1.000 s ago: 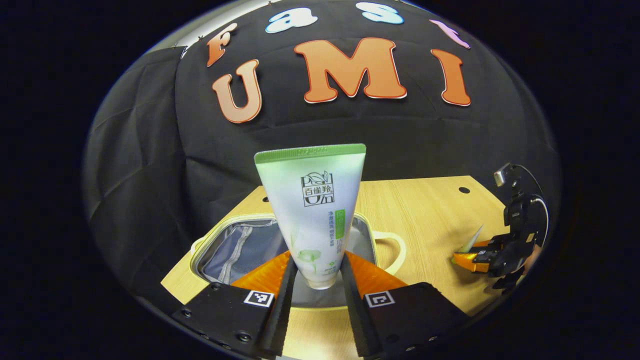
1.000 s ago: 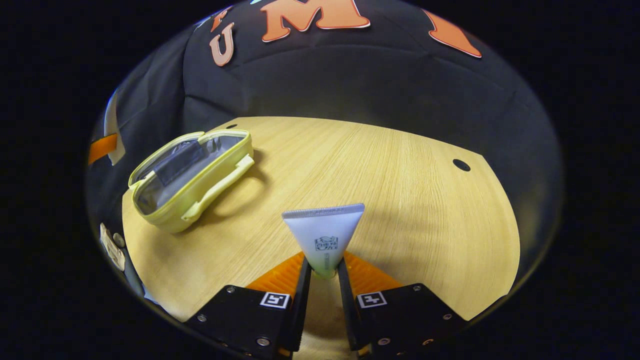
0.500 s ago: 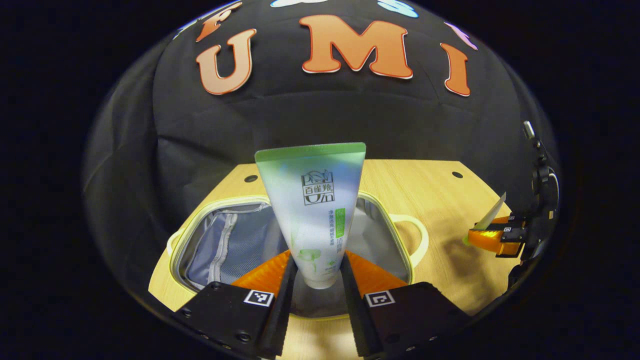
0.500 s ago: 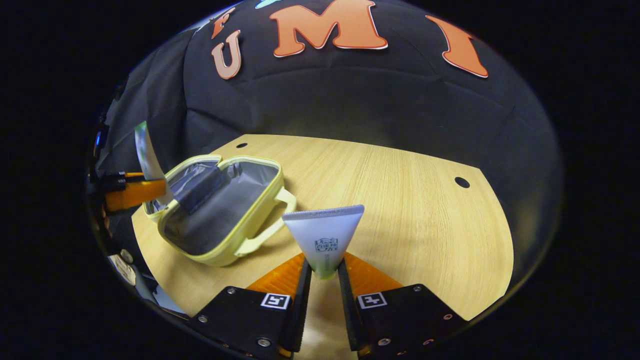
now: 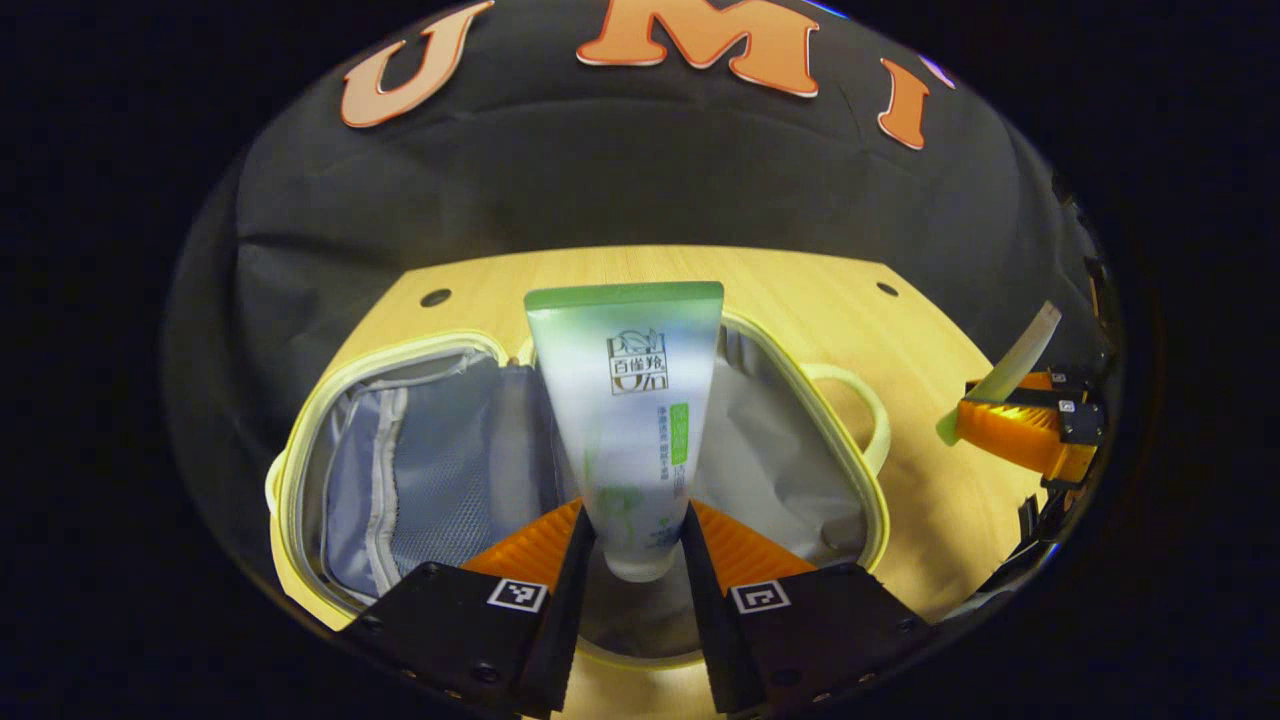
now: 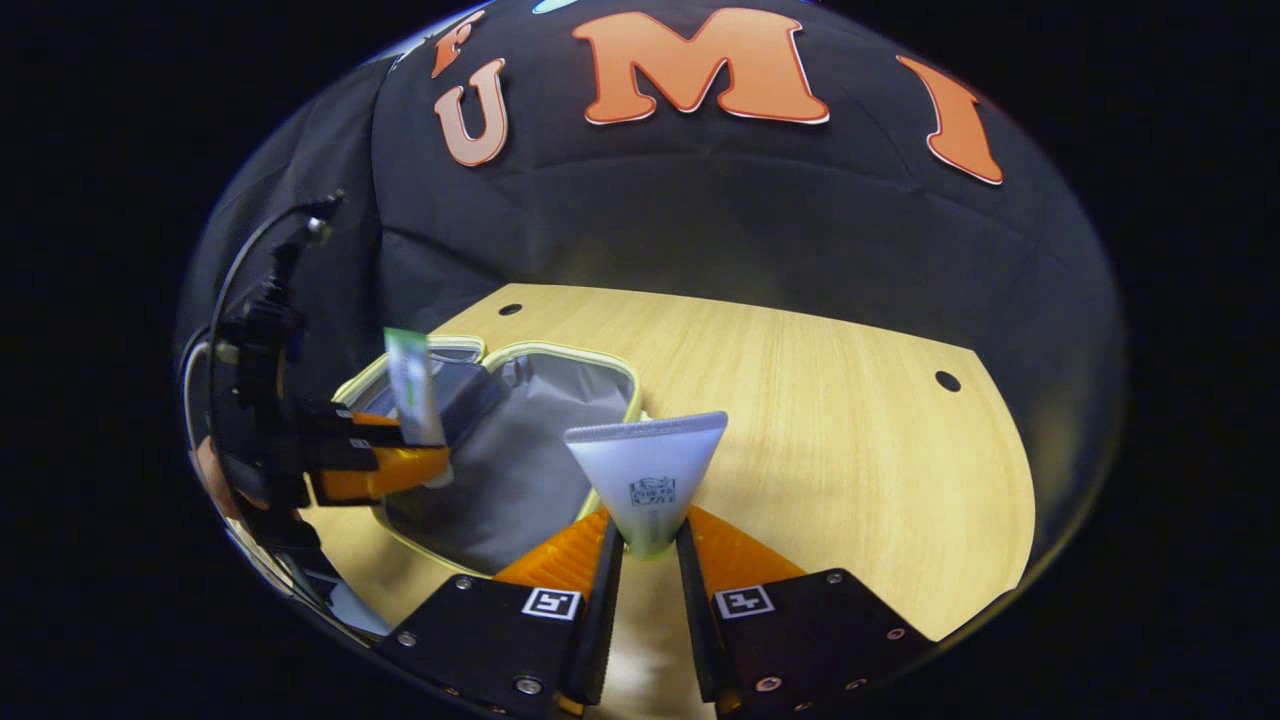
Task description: First open the suitcase, pack the skin care products into it, and then close the suitcase.
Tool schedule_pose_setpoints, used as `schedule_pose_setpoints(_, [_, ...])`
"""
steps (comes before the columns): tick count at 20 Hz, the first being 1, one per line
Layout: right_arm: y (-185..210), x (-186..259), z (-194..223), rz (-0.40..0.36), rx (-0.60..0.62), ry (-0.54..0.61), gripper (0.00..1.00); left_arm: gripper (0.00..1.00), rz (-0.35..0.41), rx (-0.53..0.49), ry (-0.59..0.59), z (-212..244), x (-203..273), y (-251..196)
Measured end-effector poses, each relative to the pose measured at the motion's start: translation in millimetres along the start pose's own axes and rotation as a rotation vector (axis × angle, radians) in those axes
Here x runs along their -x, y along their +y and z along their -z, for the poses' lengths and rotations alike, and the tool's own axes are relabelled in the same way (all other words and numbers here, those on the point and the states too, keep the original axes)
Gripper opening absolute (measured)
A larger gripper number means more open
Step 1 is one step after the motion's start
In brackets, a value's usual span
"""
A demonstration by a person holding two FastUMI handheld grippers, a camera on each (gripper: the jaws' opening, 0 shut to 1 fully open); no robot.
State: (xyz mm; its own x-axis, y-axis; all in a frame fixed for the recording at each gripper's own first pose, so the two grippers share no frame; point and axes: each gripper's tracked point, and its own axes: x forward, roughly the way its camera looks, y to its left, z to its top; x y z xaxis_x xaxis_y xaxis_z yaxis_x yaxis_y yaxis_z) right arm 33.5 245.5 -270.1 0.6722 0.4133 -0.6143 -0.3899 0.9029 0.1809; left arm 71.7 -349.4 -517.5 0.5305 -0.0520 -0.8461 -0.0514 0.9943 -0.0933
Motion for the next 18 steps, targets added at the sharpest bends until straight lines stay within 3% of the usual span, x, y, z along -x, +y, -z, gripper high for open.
schedule_pose_setpoints(7, [46,-17,-1,-0.032,0.041,0.045,0.35,0.52,0.037,0.004,0.107,10,-20,0])
schedule_pose_setpoints(12, [60,-34,2,-0.057,0.052,0.102,0.35,0.52,0.053,0.041,0.117,12,-29,-4])
schedule_pose_setpoints(15, [64,-50,9,-0.068,0.054,0.151,0.35,0.56,0.085,0.062,0.089,9,-16,-5])
schedule_pose_setpoints(17, [67,-51,14,-0.078,0.047,0.181,0.35,0.66,0.087,0.077,0.056,7,-3,2])
schedule_pose_setpoints(18, [68,-54,16,-0.083,0.049,0.195,0.35,0.66,0.08,0.088,0.031,4,5,8])
